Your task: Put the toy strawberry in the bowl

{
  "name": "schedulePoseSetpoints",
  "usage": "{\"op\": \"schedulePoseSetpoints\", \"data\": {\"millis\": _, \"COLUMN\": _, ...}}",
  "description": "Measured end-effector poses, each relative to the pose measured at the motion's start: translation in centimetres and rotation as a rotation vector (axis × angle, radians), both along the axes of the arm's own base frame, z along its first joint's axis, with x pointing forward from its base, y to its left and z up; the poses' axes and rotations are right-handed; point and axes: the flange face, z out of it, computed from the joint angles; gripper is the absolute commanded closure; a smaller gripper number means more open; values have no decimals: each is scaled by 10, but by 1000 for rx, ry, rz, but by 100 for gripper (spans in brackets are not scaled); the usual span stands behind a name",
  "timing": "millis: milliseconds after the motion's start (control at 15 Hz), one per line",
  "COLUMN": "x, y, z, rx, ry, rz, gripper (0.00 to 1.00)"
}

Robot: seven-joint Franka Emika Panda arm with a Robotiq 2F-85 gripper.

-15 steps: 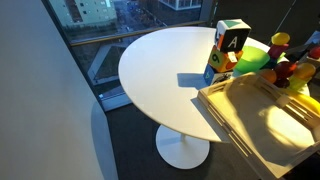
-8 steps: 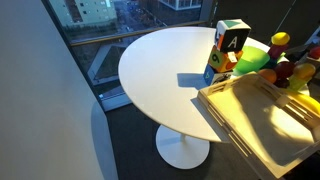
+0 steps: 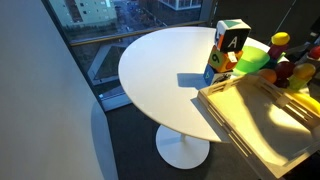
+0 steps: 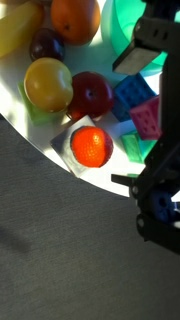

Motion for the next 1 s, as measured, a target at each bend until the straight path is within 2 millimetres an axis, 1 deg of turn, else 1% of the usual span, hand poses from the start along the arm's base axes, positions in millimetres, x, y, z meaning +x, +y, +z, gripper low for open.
{"op": "schedulePoseSetpoints", "data": {"millis": 267, "x": -3, "y": -4, "z": -8, "rx": 5, "ry": -3, "rz": 13, "gripper": 0}}
{"op": "schedulePoseSetpoints", "data": {"millis": 800, "x": -16, "y": -10, "z": -21, "rx": 16, "ry": 23, "rz": 15, "gripper": 0}}
{"op": "schedulePoseSetpoints", "data": {"millis": 1000, "x": -17, "y": -12, "z": -27, "rx": 15, "ry": 20, "rz": 22, "gripper": 0}}
